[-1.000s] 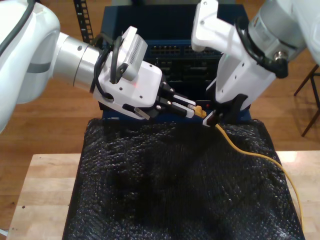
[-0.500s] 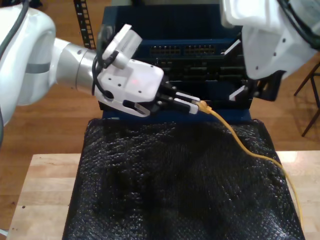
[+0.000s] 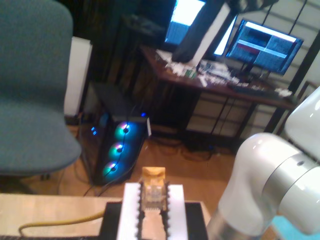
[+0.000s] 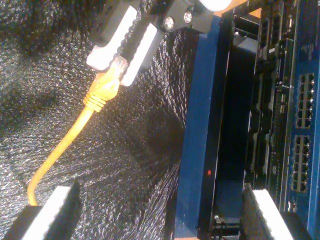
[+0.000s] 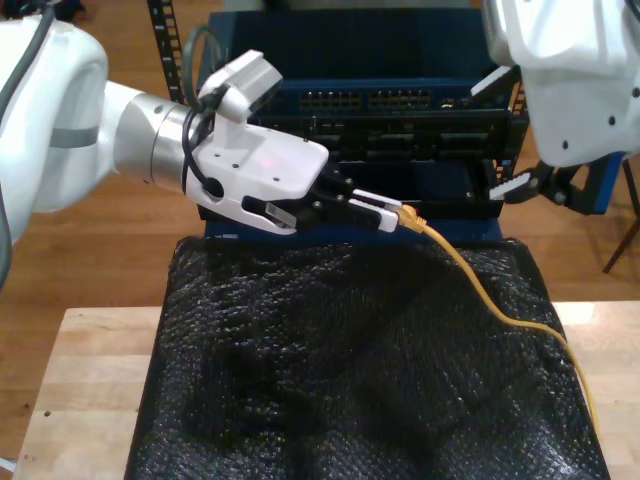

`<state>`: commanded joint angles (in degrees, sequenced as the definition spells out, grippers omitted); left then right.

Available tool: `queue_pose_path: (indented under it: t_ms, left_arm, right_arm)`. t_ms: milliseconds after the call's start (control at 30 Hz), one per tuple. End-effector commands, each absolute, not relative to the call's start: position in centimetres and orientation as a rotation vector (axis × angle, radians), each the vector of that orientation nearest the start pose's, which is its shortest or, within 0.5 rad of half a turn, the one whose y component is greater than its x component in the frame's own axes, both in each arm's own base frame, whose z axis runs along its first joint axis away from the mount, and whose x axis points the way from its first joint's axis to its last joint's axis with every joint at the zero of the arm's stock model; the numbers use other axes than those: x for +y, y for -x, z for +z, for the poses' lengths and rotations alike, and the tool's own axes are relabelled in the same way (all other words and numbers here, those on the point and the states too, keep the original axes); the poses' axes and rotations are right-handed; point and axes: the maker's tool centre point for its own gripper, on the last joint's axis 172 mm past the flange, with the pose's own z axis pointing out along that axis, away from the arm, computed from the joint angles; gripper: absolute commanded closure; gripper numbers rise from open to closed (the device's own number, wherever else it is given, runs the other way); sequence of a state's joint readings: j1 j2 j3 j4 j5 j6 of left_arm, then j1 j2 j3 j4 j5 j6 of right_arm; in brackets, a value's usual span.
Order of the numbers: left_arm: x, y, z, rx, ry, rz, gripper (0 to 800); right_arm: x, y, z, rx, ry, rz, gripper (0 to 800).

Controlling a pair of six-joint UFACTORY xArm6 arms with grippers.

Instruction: Grab the cable and plug it in

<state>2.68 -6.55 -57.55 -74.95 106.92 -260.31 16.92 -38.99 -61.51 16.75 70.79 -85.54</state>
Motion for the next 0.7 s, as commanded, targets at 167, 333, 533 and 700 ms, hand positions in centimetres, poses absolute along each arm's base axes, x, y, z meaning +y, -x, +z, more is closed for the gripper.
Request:
queue_pose_path:
  t_ms: [167,333,533,700]
  left_arm:
    - [-25.3,-33.7,41.5,-1.202,-1.209,0.667,797]
    - [-25.3,-33.7,41.5,-1.202,-1.207,0.666,797]
    - [-25.3,-33.6,41.5,-1.202,-1.206,0.665,797]
    - [-25.3,-33.6,41.5,-1.200,-1.207,0.665,797]
  right_arm:
    - [19.1,-34.4,48.9,2.305,-1.912,1.005,44]
    - [19.7,-34.0,49.7,2.313,-1.914,1.053,55]
    - [19.9,-33.8,50.7,2.312,-1.904,1.082,109]
    - [19.7,-34.5,51.4,2.284,-1.915,1.107,39]
